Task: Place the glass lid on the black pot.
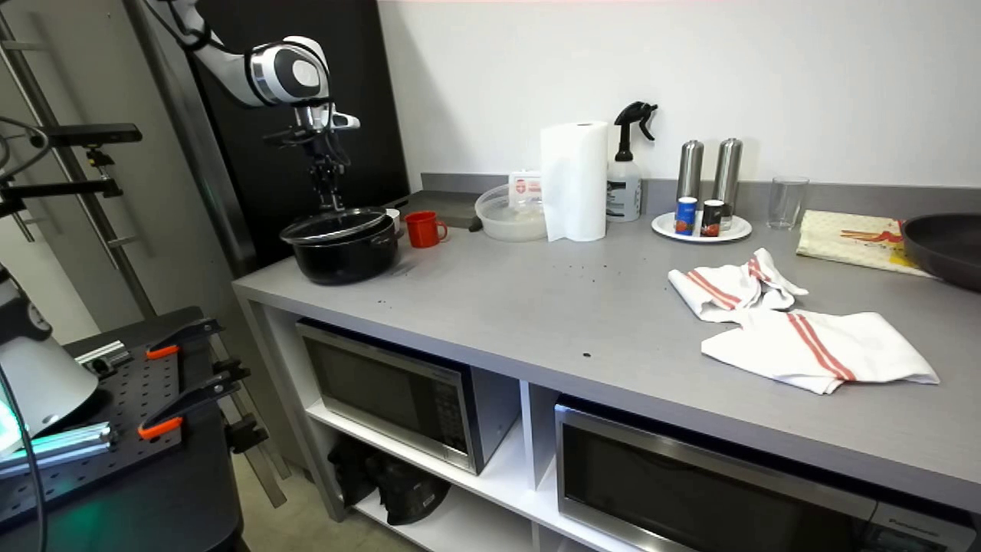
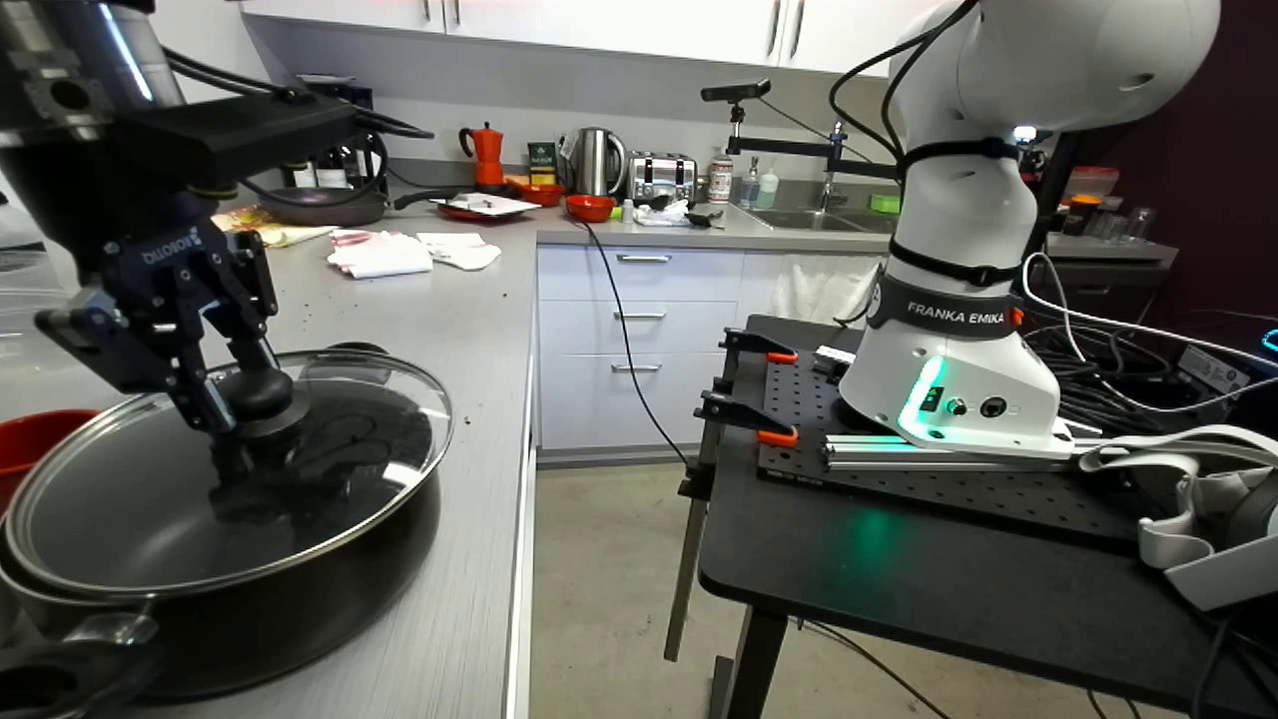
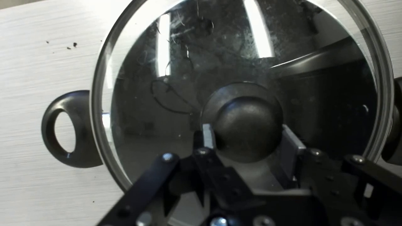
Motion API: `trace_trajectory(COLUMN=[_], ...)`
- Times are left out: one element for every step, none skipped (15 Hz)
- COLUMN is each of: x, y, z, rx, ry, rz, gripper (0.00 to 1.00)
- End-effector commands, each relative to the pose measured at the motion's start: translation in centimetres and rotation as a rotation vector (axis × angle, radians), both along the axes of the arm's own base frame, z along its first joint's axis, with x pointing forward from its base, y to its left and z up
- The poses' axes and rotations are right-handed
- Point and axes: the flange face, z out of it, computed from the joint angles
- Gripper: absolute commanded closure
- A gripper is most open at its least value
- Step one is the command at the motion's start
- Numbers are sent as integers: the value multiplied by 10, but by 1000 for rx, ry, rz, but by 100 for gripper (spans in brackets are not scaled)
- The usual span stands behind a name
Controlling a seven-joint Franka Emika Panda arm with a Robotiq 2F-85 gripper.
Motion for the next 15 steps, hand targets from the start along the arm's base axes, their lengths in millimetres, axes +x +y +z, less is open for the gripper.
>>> trace_trajectory(x=[5,6,7,8,10,11,13,14,15,17,18,20,21,22,23], y=[3,4,4,3,3,3,3,2,1,1,0,0,-1,-1,-1], z=[8,8,9,9,10,11,12,12,13,13,13,13,12,12,11], rx=[10,8,9,10,13,13,14,15,17,19,22,24,26,27,27], ry=[3,2,2,1,0,-3,-3,-4,-5,-4,-4,-3,-2,-1,0], rz=[1,3,3,3,4,2,3,2,2,1,1,1,1,1,1], gripper=[76,76,76,76,76,76,76,76,76,76,76,76,76,76,76])
